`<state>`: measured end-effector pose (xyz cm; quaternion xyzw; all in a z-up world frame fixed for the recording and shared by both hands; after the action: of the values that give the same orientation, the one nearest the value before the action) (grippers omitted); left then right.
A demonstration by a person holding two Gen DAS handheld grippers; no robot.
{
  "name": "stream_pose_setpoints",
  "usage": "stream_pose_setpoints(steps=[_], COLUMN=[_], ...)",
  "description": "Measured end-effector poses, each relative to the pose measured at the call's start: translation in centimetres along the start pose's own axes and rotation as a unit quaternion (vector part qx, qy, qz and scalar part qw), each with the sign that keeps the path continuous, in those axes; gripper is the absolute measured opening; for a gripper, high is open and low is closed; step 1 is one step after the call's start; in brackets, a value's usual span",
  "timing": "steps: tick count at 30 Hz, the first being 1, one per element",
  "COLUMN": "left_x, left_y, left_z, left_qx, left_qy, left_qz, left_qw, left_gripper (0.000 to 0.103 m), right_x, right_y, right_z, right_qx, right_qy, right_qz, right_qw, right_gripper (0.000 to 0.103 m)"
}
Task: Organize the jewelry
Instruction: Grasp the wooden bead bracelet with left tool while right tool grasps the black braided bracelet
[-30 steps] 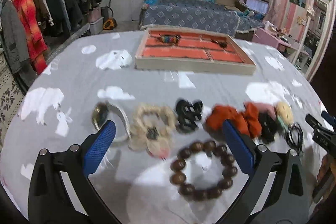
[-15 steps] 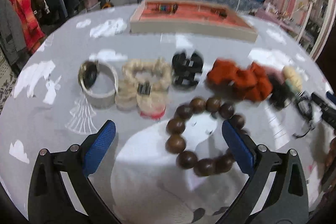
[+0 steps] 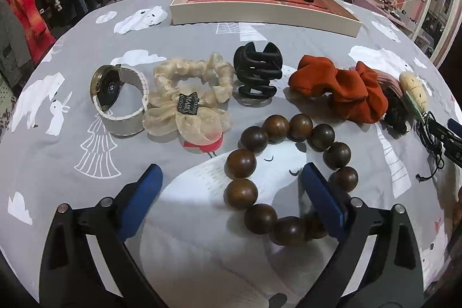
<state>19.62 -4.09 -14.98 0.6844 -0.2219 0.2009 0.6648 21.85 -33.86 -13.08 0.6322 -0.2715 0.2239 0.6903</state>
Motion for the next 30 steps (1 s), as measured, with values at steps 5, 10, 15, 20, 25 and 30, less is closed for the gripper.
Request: stream_pose_setpoints(steps=[5, 10, 15, 20, 25, 30], left_x=[0.11, 0.19, 0.12, 0.01, -0.06, -0.14], left_y=[0.06, -0.02, 0.09, 0.23, 0.24, 0.38], left_z=[0.28, 0.16, 0.26, 0.42, 0.21, 0.20], left_qx=[-0.005, -0.003, -0.005, -0.011, -0.016, -0.013], left_qy=[-0.007, -0.001, -0.007, -0.016, -0.014, -0.022], left_qz=[0.003, 0.006, 0.012, 0.015, 0.015, 0.018], left_qw=[1.0000, 1.0000, 0.9999, 0.9997, 0.9997, 0.9995], left_gripper=[0.086, 0.079, 0.071, 0.063, 0.060, 0.050], right_x=[-0.17, -0.26, -0.31, -0.34, -0.29, -0.26], right_y=[-0.13, -0.04, 0.11, 0.10, -0.04, -0.09], right_z=[-0.43, -0.81, -0.96, -0.82, -0.83, -0.85], right_qx=[0.002, 0.011, 0.021, 0.025, 0.025, 0.022], right_qy=[0.010, 0.016, 0.014, 0.009, 0.010, 0.012], right_qz=[-0.005, -0.007, -0.005, -0.005, -0.008, -0.008], right_qw=[1.000, 1.000, 1.000, 1.000, 1.000, 1.000], right_gripper=[0.063, 0.047, 0.030, 0.022, 0.022, 0.022])
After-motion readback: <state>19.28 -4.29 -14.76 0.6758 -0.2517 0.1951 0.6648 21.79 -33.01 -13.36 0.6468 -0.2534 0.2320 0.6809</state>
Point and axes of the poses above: each gripper's, at about its wrist camera, not at the fingertips, and y roughly against the way its jaws point, z to its right, x to its top, the point moved 1 cm from there along -y, roughly the way its jaws point, and after that the axes turned 4 degrees about x, right-handed, at the moved point
